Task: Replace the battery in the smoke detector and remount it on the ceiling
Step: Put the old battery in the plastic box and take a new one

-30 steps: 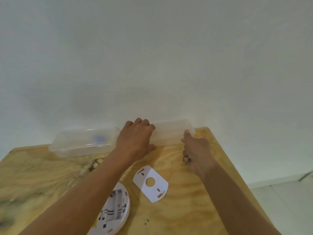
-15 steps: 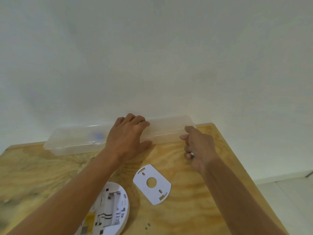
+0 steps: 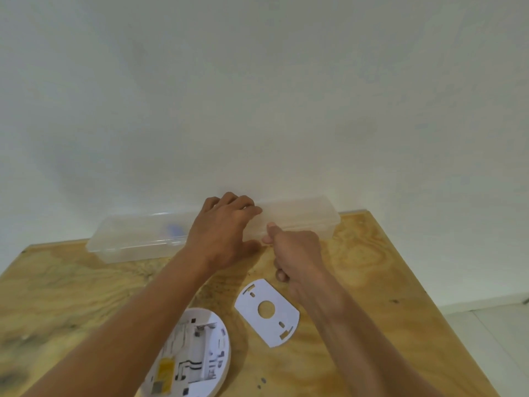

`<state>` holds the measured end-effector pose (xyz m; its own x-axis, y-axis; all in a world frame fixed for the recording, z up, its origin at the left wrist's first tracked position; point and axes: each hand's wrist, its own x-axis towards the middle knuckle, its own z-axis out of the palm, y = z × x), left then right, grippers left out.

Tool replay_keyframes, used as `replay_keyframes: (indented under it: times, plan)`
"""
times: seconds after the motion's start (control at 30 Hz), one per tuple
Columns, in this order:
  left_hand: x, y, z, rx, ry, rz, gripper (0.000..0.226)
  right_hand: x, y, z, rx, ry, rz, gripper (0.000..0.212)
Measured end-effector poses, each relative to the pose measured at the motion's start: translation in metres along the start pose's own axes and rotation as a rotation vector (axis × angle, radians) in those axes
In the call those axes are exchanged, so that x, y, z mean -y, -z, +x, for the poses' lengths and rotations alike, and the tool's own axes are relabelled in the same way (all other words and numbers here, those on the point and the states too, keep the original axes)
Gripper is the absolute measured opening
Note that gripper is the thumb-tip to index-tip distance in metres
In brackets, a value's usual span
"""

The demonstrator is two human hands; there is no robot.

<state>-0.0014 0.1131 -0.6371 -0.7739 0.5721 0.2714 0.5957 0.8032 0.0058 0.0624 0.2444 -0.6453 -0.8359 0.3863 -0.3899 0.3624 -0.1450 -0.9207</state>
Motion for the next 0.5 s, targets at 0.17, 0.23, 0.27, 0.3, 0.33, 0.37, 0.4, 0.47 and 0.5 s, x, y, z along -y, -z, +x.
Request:
replay_keyframes:
  times: [0.17, 0.23, 0.27, 0.3, 0.33, 0.37, 0.4, 0.47, 0.5]
  plan:
    - [0.002, -0.002, 0.001, -0.013, -0.002, -0.005, 0.067, 0.011, -0.003, 0.002, -0.040, -0.007, 0.007, 0.038]
    - [0.002, -0.002, 0.001, -0.019, -0.004, 0.000, 0.069, 0.019, 0.002, 0.002, -0.017, 0.012, -0.043, 0.031]
    - [0.002, -0.002, 0.001, -0.022, -0.009, 0.012, 0.072, 0.024, 0.005, 0.002, 0.012, 0.033, -0.084, 0.029]
    - [0.001, -0.003, 0.001, -0.026, -0.014, 0.027, 0.075, 0.029, 0.009, 0.002, 0.052, 0.056, -0.126, 0.025]
    - [0.000, -0.004, 0.001, -0.035, -0.017, 0.039, 0.081, 0.035, 0.014, 0.003, 0.096, 0.081, -0.170, 0.022]
    - [0.000, -0.004, 0.001, -0.048, -0.018, 0.042, 0.087, 0.041, 0.019, 0.004, 0.138, 0.108, -0.224, 0.019]
    - [0.000, -0.004, 0.000, -0.061, -0.017, 0.035, 0.093, 0.047, 0.023, 0.005, 0.176, 0.132, -0.285, 0.017]
    - [-0.001, -0.002, -0.003, -0.100, -0.012, 0.025, 0.105, 0.062, 0.027, 0.007, 0.225, 0.180, -0.405, 0.013]
    - [-0.002, -0.002, -0.005, -0.129, -0.011, 0.034, 0.109, 0.069, 0.028, 0.008, 0.237, 0.195, -0.453, 0.015]
